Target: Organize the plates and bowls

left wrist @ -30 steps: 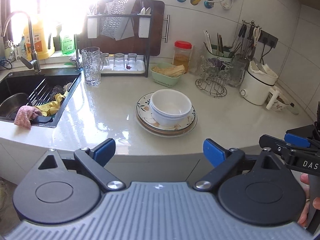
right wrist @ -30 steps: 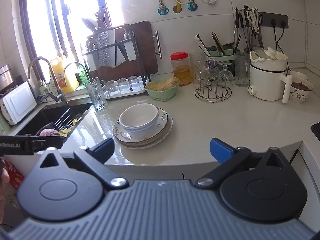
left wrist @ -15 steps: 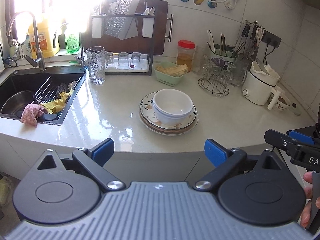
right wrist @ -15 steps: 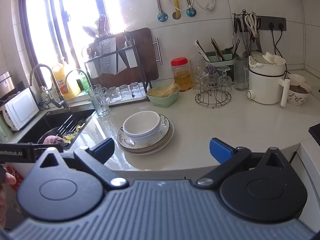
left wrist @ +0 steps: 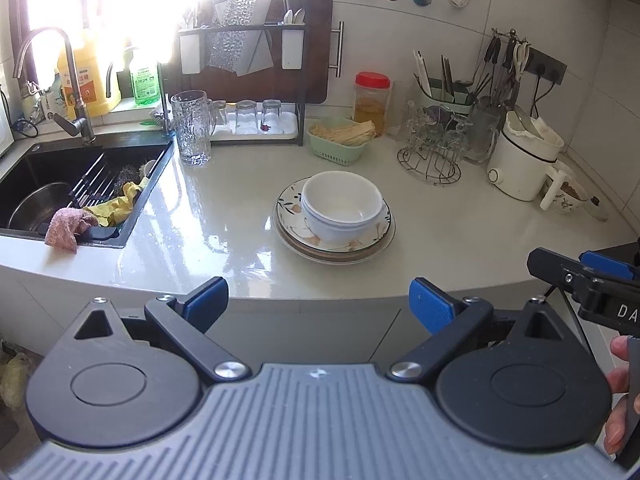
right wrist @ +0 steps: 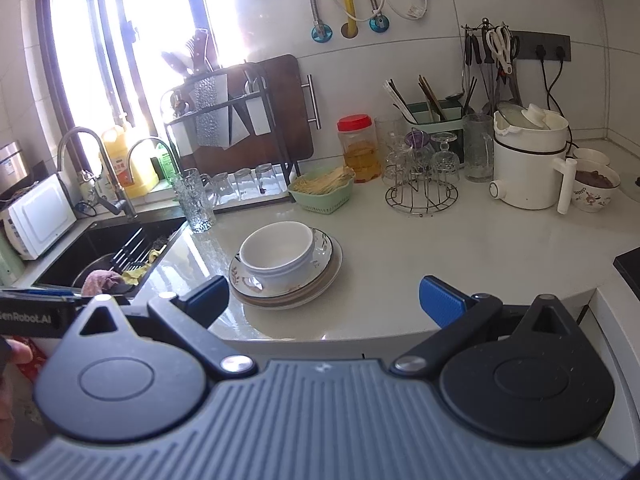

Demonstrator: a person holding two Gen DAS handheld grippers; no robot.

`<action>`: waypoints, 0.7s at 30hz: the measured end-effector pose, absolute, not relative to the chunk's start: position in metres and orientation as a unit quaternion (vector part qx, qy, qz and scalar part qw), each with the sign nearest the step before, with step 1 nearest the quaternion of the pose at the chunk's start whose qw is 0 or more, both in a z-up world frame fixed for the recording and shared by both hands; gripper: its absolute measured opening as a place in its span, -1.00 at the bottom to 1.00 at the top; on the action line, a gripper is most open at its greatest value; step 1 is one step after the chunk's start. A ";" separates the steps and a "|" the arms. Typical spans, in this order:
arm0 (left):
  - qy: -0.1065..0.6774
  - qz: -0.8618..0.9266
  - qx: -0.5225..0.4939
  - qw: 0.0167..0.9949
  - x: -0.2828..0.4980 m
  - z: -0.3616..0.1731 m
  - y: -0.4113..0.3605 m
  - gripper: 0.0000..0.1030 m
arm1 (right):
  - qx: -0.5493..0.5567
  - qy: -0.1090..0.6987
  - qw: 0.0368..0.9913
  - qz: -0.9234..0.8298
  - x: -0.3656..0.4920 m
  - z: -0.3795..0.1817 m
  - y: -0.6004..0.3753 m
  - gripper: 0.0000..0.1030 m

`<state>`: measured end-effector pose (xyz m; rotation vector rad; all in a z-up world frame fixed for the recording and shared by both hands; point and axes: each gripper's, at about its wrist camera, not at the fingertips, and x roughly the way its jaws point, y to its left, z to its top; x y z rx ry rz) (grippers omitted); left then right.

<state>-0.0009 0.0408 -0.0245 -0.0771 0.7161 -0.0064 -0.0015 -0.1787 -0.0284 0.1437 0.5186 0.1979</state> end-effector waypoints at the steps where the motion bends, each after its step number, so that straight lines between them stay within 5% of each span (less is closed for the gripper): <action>1: 0.352 -0.006 -0.039 0.935 0.001 -0.024 0.039 0.92 | 0.072 0.256 0.959 0.097 -0.001 -0.029 -0.180 1.00; 21: 0.375 -0.006 -0.047 0.926 0.018 -0.024 0.021 0.92 | 0.087 0.289 0.949 0.089 0.003 -0.036 -0.192 1.00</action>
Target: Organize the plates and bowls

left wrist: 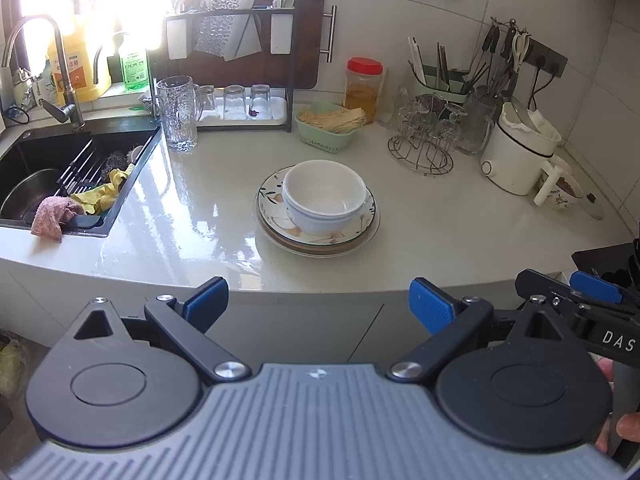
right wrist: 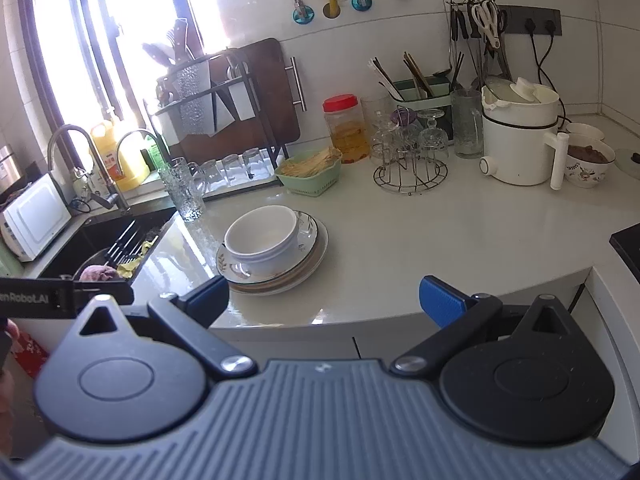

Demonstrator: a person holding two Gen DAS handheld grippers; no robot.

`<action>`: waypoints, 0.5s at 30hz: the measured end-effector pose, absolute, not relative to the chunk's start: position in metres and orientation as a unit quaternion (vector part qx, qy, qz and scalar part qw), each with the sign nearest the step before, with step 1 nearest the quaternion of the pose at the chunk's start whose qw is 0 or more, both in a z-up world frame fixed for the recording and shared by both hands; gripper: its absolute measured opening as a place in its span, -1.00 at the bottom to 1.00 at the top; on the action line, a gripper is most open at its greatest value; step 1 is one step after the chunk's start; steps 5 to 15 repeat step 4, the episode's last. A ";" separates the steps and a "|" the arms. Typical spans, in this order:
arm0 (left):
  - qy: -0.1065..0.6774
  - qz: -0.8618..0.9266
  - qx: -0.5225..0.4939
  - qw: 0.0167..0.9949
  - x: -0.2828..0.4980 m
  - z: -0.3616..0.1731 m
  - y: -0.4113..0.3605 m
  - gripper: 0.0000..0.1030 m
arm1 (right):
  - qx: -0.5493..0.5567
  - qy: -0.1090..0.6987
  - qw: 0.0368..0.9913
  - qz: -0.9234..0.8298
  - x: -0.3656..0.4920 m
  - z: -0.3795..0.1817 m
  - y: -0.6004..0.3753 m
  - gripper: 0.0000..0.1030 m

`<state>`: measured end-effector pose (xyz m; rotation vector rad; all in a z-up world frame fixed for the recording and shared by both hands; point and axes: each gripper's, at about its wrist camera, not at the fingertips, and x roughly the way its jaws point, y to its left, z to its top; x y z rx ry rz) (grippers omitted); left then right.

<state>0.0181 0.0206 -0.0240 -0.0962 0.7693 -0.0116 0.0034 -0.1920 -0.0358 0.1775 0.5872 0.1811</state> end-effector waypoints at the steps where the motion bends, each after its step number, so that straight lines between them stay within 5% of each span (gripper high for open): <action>1: 0.376 -0.004 -0.046 0.925 0.018 -0.023 0.020 0.92 | 0.087 0.290 0.949 0.090 0.004 -0.036 -0.192 1.00; 15: 0.376 -0.001 -0.043 0.926 0.019 -0.018 0.018 0.92 | 0.088 0.293 0.947 0.095 0.005 -0.033 -0.194 1.00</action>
